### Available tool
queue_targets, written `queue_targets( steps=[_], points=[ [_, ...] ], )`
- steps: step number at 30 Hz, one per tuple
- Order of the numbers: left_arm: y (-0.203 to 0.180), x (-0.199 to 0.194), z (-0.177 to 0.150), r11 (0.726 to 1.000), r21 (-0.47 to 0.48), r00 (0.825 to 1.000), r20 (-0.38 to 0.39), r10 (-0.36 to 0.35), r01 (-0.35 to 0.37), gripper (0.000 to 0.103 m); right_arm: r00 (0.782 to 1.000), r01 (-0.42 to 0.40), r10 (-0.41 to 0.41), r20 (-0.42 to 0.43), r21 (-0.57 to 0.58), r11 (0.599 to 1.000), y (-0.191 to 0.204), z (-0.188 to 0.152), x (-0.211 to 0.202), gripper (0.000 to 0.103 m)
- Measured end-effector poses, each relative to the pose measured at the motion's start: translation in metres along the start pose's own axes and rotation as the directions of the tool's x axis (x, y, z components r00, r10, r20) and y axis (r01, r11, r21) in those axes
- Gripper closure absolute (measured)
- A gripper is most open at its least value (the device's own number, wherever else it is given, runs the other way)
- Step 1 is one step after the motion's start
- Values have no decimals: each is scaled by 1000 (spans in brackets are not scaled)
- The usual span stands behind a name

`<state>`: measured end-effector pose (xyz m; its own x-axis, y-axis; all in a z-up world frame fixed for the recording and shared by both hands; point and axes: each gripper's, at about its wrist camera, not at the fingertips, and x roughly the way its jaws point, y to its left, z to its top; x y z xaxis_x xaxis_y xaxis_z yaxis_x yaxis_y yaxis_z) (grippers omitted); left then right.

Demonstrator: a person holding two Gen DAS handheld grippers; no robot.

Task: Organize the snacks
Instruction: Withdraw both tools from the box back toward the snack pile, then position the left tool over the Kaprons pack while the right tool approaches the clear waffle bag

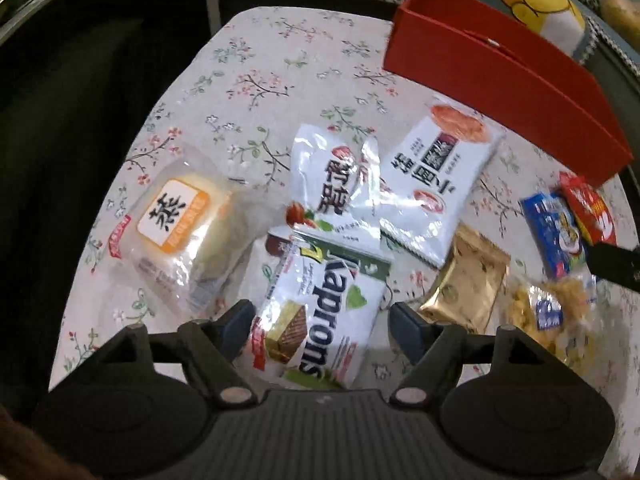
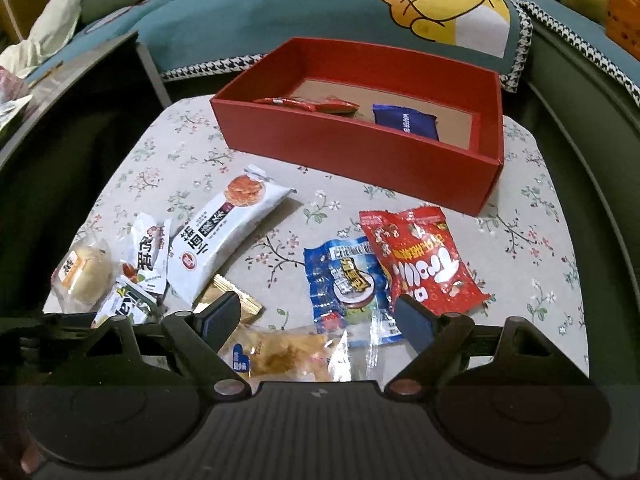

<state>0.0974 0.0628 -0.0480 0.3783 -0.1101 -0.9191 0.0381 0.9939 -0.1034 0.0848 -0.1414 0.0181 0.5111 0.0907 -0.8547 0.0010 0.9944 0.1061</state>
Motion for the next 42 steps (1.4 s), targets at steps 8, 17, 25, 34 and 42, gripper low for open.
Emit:
queue_targets(
  steps=[8,17,25,34,42],
  points=[
    [-6,-7,-8,999,21,1000,5,-27,27,15,999,27,-25,-39,54,998,-20,-9,6,15],
    [-20,-14,-14,996,52,997,1,-74,74,15,995,-6,9,-97,28,1000,-3,-27,16,15],
    [-18,-12,-17,996,48,997,-10,-72,72,15,995,-47,47,-91,4,999,7,-27,12,13],
    [-18,-12,-19,996,62,998,-5,-57,57,15,991,-38,39,-132,7,999,11,-36,38,7],
    [-21,-10,-19,996,81,999,-3,-40,40,12,990,-40,40,-136,-1,999,11,-40,40,7]
  ],
)
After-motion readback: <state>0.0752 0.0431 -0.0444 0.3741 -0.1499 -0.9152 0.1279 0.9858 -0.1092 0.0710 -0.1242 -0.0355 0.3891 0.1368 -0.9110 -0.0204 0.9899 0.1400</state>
